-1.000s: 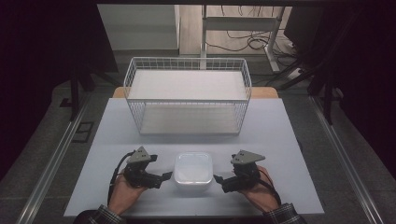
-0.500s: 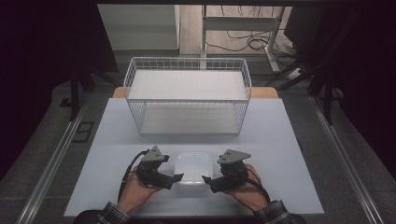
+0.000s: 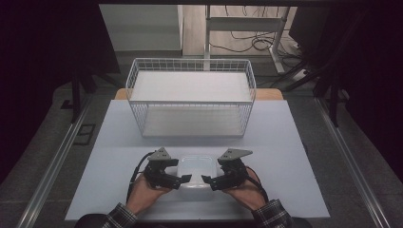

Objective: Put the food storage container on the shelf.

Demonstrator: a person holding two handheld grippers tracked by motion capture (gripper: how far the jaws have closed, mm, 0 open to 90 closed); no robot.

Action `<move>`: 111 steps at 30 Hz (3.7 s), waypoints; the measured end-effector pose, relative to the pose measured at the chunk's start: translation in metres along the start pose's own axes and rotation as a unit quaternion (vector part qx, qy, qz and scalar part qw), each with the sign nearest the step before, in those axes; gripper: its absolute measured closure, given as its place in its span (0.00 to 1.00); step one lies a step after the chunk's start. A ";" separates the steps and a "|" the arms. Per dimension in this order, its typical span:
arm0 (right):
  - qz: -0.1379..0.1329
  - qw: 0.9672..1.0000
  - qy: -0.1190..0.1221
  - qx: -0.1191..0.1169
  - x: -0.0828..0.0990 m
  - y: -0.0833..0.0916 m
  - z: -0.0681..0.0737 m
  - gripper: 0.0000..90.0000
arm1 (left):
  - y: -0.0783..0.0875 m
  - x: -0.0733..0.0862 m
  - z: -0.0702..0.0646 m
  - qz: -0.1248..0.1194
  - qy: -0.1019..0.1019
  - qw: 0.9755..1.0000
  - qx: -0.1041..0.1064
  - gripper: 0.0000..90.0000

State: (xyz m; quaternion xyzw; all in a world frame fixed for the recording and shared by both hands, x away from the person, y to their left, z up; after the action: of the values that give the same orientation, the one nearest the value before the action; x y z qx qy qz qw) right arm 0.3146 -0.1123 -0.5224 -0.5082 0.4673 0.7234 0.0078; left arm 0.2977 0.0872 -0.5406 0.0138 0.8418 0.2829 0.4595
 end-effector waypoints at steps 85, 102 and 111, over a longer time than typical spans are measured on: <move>-0.099 0.988 -0.073 0.098 -0.076 -0.048 -0.080 0.79 | 0.011 -0.073 0.095 -0.087 0.038 0.989 -0.117 0.83; -0.107 0.983 -0.055 0.141 -0.086 -0.062 -0.089 0.69 | 0.003 -0.089 0.112 -0.101 0.026 0.979 -0.176 0.59; -0.107 0.984 -0.059 0.131 -0.089 -0.060 -0.094 0.66 | 0.002 -0.093 0.117 -0.097 0.031 0.977 -0.188 0.54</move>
State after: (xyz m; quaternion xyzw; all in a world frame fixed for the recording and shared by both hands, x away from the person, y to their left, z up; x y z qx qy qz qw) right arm 0.4550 -0.1022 -0.5008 -0.5062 0.5001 0.6794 0.1793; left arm 0.4423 0.1165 -0.5168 -0.1637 0.7849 0.3901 0.4527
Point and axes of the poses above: each handheld gripper's, and its own axes: y roughly backward along the jaws, x roughly out of its underside, z roughly to its left, the point moved 5 cm from there along -y, roughly forward along the jaws, and after that the axes turned 9 degrees about x, right-handed, at the moved point
